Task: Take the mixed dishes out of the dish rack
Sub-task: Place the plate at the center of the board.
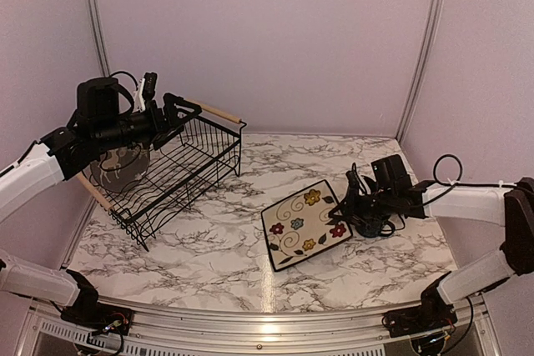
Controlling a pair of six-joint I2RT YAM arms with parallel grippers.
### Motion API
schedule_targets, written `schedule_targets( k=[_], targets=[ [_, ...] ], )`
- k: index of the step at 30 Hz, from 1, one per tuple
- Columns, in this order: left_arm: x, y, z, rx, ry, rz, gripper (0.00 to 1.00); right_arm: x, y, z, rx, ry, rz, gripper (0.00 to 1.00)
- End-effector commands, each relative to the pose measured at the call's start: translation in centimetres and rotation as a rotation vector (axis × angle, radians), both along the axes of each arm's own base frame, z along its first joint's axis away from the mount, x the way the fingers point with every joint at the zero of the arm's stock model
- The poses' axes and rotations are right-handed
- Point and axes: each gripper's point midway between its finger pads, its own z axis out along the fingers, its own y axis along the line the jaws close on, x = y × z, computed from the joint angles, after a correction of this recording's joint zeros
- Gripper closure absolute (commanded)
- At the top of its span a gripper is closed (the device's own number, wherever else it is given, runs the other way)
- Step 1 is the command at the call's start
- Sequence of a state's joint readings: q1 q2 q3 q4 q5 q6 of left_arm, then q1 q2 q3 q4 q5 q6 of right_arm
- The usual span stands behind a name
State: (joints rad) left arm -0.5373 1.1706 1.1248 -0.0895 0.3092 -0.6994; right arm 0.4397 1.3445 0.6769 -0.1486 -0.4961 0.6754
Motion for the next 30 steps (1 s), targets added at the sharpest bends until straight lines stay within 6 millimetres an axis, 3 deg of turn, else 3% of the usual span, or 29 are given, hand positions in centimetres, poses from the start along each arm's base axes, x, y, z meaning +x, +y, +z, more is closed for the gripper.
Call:
schedule_targets(
  k=[1, 7, 18, 30],
  targets=[
    [-0.4, 0.0, 0.3, -0.006, 0.006, -0.014, 0.01, 2.9, 2.6, 4.9, 0.126, -0.208, 0.055, 1.0],
    [-0.7, 0.2, 0.5, -0.004, 0.0, -0.012, 0.01, 3.5, 2.6, 2.9, 0.036, -0.204, 0.045, 1.0],
    [-0.5, -0.2, 0.1, -0.014, 0.012, -0.022, 0.01, 3.9, 1.6, -0.7, -0.111, -0.173, 0.025, 0.74],
    [-0.5, 0.0, 0.2, 0.002, 0.007, -0.018, 0.01, 4.3, 1.2, -2.9, -0.228, -0.152, 0.027, 0.65]
  ],
)
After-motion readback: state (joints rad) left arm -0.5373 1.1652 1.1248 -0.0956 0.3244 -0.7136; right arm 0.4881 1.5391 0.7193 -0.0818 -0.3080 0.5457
